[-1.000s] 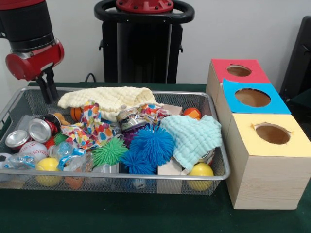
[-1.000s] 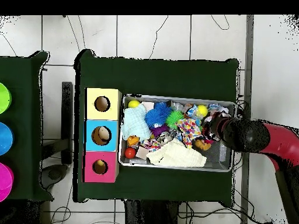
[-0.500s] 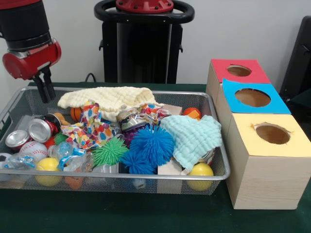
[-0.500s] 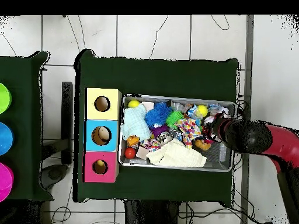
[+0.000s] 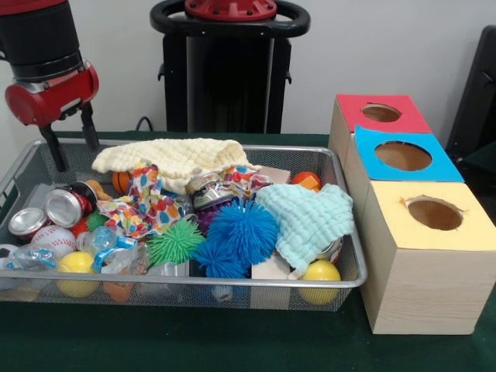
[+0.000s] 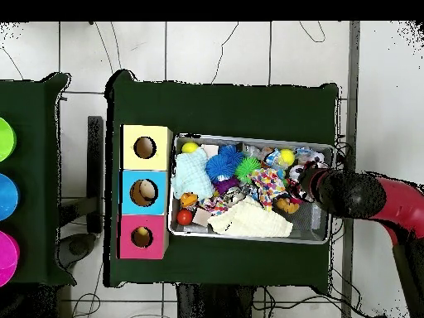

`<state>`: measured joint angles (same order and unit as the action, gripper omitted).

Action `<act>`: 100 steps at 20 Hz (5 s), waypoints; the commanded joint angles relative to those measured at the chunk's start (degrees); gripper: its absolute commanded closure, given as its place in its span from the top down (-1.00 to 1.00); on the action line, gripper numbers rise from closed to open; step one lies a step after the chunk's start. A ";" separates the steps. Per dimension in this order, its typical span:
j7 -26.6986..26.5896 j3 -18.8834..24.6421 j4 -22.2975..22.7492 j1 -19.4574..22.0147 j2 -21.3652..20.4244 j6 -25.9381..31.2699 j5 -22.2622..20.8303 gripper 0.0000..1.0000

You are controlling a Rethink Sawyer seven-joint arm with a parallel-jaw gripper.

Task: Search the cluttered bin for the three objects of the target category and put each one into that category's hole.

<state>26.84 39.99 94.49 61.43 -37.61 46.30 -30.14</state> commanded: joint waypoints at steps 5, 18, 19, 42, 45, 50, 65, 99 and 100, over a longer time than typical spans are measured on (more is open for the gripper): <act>6.35 -1.57 4.34 0.62 -0.24 -2.95 0.40 1.00; 25.33 -13.03 6.75 -2.78 -2.95 -7.77 2.07 1.00; 27.95 -14.86 6.71 -3.67 -3.30 -8.56 2.56 1.00; 67.04 -39.75 4.94 -19.38 2.25 -11.31 22.95 1.00; 68.99 -39.11 1.29 -20.20 5.57 -11.24 25.02 1.00; 68.98 -37.65 0.64 -21.21 7.39 -14.36 25.28 1.00; 63.69 -35.05 -0.82 -21.18 10.98 -18.46 25.07 1.00; 59.54 -37.47 -7.92 -22.44 15.22 -17.79 20.96 1.00; 59.57 -37.39 -7.99 -22.44 15.32 -17.84 21.02 1.00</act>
<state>82.25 0.85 91.22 40.05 -25.81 28.07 -7.19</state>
